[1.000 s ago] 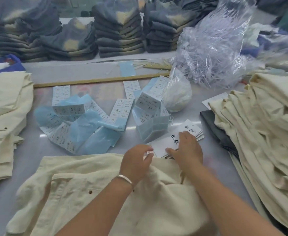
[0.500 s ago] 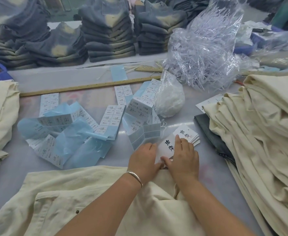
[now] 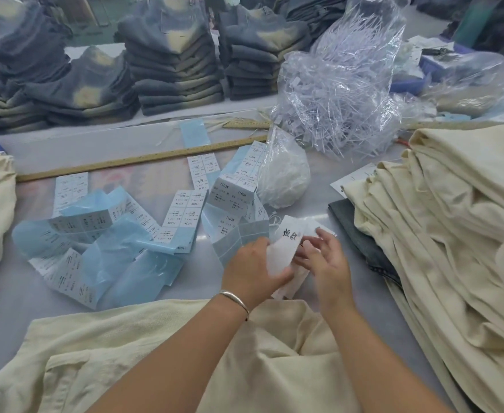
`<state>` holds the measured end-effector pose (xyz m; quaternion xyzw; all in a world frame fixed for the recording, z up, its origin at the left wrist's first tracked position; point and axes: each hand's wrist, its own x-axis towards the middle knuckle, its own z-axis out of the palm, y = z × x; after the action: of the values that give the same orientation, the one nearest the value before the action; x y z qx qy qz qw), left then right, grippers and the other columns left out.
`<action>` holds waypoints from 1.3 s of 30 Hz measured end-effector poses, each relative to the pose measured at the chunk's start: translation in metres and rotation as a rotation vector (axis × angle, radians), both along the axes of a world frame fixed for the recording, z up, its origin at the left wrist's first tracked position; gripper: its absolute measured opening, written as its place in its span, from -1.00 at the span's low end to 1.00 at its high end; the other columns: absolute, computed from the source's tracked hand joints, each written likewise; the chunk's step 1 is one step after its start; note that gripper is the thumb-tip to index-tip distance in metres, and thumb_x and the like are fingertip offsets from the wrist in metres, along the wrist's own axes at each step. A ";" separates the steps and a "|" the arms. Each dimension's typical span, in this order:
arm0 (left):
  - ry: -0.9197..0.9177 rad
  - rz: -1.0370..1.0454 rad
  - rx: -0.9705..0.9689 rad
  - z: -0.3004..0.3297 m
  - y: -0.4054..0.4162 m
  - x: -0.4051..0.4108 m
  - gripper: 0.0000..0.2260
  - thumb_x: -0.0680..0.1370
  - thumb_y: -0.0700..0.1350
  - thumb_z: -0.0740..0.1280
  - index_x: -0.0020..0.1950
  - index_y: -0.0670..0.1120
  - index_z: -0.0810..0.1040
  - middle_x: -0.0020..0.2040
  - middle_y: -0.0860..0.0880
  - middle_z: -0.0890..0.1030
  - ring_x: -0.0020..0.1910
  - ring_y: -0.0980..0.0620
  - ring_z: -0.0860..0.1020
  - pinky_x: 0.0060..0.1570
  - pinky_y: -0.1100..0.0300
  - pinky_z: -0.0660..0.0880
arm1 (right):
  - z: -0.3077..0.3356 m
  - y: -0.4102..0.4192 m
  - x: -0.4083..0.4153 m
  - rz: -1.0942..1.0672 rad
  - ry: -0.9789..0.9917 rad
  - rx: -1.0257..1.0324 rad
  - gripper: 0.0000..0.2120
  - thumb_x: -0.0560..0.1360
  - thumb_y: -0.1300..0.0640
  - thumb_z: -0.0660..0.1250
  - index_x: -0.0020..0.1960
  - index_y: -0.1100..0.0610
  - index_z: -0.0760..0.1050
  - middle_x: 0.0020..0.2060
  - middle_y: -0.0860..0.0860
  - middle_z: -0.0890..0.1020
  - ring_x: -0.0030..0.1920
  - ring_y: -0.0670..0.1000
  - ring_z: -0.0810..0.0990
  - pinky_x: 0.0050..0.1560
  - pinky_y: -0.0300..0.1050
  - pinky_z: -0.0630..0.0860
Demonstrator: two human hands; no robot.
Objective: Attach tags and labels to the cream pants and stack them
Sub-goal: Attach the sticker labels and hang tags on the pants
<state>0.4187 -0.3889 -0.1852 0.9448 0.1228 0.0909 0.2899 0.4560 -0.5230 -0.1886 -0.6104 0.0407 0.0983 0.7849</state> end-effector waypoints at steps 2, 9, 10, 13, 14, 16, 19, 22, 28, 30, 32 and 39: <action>0.046 0.077 -0.180 0.007 -0.003 0.009 -0.60 0.25 0.27 0.40 -0.10 0.04 0.48 -0.24 0.15 0.52 -0.20 0.09 0.53 -0.23 0.24 0.40 | -0.001 -0.005 0.005 0.028 -0.035 -0.152 -0.85 0.57 0.27 0.27 0.01 0.08 0.57 -0.14 0.04 0.67 -0.10 0.07 0.66 -0.05 -0.10 0.59; 0.185 0.014 -0.083 0.003 -0.007 0.024 -0.61 0.36 0.35 0.38 -0.11 0.05 0.65 -0.33 0.15 0.51 -0.24 0.12 0.48 -0.26 0.25 0.34 | -0.017 -0.013 0.006 0.029 0.088 -0.183 -0.85 0.53 0.28 0.35 -0.12 0.08 0.63 -0.21 0.11 0.71 -0.17 0.16 0.65 0.05 0.26 0.58; 0.183 -0.004 -0.026 0.004 -0.007 0.024 -0.59 0.38 0.37 0.35 -0.12 0.05 0.67 -0.32 0.15 0.53 -0.25 0.12 0.45 -0.26 0.24 0.31 | -0.017 -0.013 0.006 0.018 0.112 -0.175 -0.86 0.52 0.28 0.35 -0.11 0.09 0.64 -0.20 0.12 0.71 -0.16 0.18 0.66 0.06 0.28 0.57; 0.198 -0.022 0.015 0.008 -0.007 0.025 -0.63 0.45 0.33 0.30 -0.09 0.08 0.69 -0.15 0.09 0.66 -0.20 0.09 0.51 -0.21 0.21 0.36 | -0.017 -0.013 0.007 0.006 0.132 -0.163 -0.81 0.51 0.29 0.37 -0.18 0.05 0.66 -0.23 0.08 0.72 -0.19 0.12 0.67 0.03 0.22 0.60; 0.204 -0.024 -0.002 0.009 -0.007 0.024 -0.69 0.48 0.27 0.31 -0.07 0.09 0.70 -0.12 0.08 0.68 -0.15 0.08 0.57 -0.19 0.21 0.39 | -0.016 -0.014 0.007 0.006 0.127 -0.177 -0.80 0.51 0.30 0.36 -0.18 0.05 0.66 -0.25 0.07 0.72 -0.21 0.10 0.67 0.01 0.21 0.60; 0.220 -0.016 -0.043 0.013 -0.008 0.024 -0.79 0.50 0.13 0.31 -0.05 0.09 0.70 -0.12 0.08 0.70 -0.08 0.05 0.61 -0.16 0.22 0.45 | -0.015 -0.016 0.006 0.006 0.112 -0.218 -0.81 0.50 0.32 0.36 -0.13 0.06 0.64 -0.26 0.08 0.72 -0.22 0.10 0.66 -0.01 0.20 0.61; 0.211 0.028 -0.053 0.020 -0.008 0.021 -0.87 0.46 0.02 0.32 -0.16 0.04 0.65 -0.12 0.08 0.67 -0.07 0.03 0.59 -0.18 0.22 0.42 | -0.012 -0.016 0.004 -0.052 0.034 -0.374 -0.83 0.45 0.31 0.41 -0.12 0.05 0.58 -0.29 0.06 0.69 -0.25 0.08 0.66 -0.06 0.10 0.62; 0.140 0.115 -0.091 0.025 -0.003 0.014 -0.89 0.46 -0.03 0.33 -0.22 -0.02 0.59 -0.12 0.09 0.60 -0.11 0.06 0.54 -0.15 0.17 0.46 | -0.009 -0.017 0.000 -0.187 -0.202 -0.720 -0.84 0.40 0.22 0.47 -0.15 0.08 0.50 -0.30 0.00 0.58 -0.31 0.00 0.56 -0.22 -0.09 0.50; -0.087 0.181 -0.234 0.036 0.009 0.000 -0.86 0.53 -0.15 0.32 -0.24 -0.08 0.50 -0.28 0.05 0.56 -0.22 0.03 0.52 -0.18 0.14 0.43 | 0.002 0.003 -0.007 0.361 -0.377 -1.186 -0.63 0.48 0.11 0.37 0.28 -0.06 0.49 0.17 -0.05 0.47 0.19 -0.01 0.45 0.06 -0.10 0.47; -0.041 0.129 -0.310 0.036 0.013 -0.003 -0.85 0.55 -0.16 0.30 -0.23 -0.07 0.49 -0.33 0.07 0.55 -0.28 0.05 0.51 -0.22 0.15 0.42 | 0.007 0.011 -0.012 0.302 -0.289 -0.971 -0.55 0.44 0.21 0.29 0.32 -0.02 0.48 0.10 -0.04 0.53 0.11 0.00 0.50 0.04 -0.08 0.48; 0.026 0.084 -0.335 0.032 0.014 -0.006 -0.87 0.57 -0.15 0.29 -0.19 -0.07 0.50 -0.30 0.01 0.60 -0.29 0.04 0.52 -0.23 0.14 0.43 | 0.013 0.018 -0.014 0.168 -0.139 -0.691 -0.56 0.39 0.11 0.22 0.27 0.00 0.51 -0.07 -0.10 0.63 -0.04 -0.05 0.58 -0.07 -0.12 0.48; 0.013 0.057 -0.416 0.021 0.015 -0.010 -0.81 0.58 -0.13 0.33 -0.23 0.03 0.47 -0.30 0.05 0.62 -0.31 0.13 0.53 -0.22 0.22 0.44 | 0.012 0.020 -0.004 0.188 -0.091 -0.754 -0.49 0.47 0.14 0.34 0.39 0.05 0.30 -0.23 -0.04 0.65 -0.14 0.03 0.63 -0.06 0.05 0.58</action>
<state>0.4084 -0.3735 -0.1637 0.8612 0.1676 0.0656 0.4754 0.4520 -0.5026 -0.1767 -0.8607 -0.0169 0.1210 0.4942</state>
